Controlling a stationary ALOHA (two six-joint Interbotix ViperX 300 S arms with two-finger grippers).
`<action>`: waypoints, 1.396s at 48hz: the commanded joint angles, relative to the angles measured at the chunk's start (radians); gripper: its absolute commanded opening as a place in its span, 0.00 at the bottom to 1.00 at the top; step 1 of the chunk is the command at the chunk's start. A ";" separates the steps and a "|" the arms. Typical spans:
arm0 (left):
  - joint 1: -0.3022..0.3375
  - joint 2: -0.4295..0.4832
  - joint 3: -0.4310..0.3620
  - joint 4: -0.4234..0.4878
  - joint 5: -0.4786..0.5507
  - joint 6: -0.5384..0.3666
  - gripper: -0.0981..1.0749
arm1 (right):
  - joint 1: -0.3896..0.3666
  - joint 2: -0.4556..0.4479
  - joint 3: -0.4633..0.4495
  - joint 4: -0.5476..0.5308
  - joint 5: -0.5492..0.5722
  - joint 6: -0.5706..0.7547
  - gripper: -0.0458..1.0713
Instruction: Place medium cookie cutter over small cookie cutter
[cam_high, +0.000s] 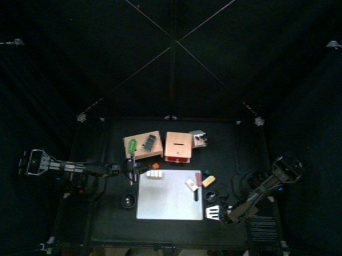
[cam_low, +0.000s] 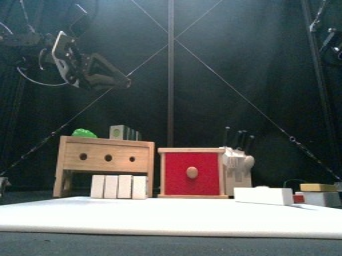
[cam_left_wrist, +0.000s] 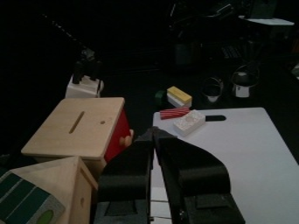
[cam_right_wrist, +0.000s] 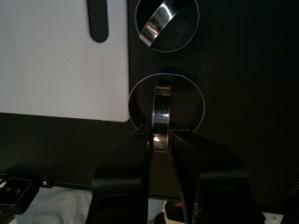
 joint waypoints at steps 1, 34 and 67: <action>0.003 -0.003 -0.014 -0.002 -0.003 -0.002 0.51 | 0.003 -0.028 -0.014 -0.003 0.002 -0.003 0.56; 0.005 -0.005 -0.005 -0.002 -0.003 -0.002 0.51 | -0.005 -0.189 -0.081 -0.094 0.207 -0.064 0.56; 0.005 -0.005 -0.002 -0.002 -0.003 -0.002 0.51 | -0.109 -0.224 0.020 -0.153 0.120 -0.067 0.56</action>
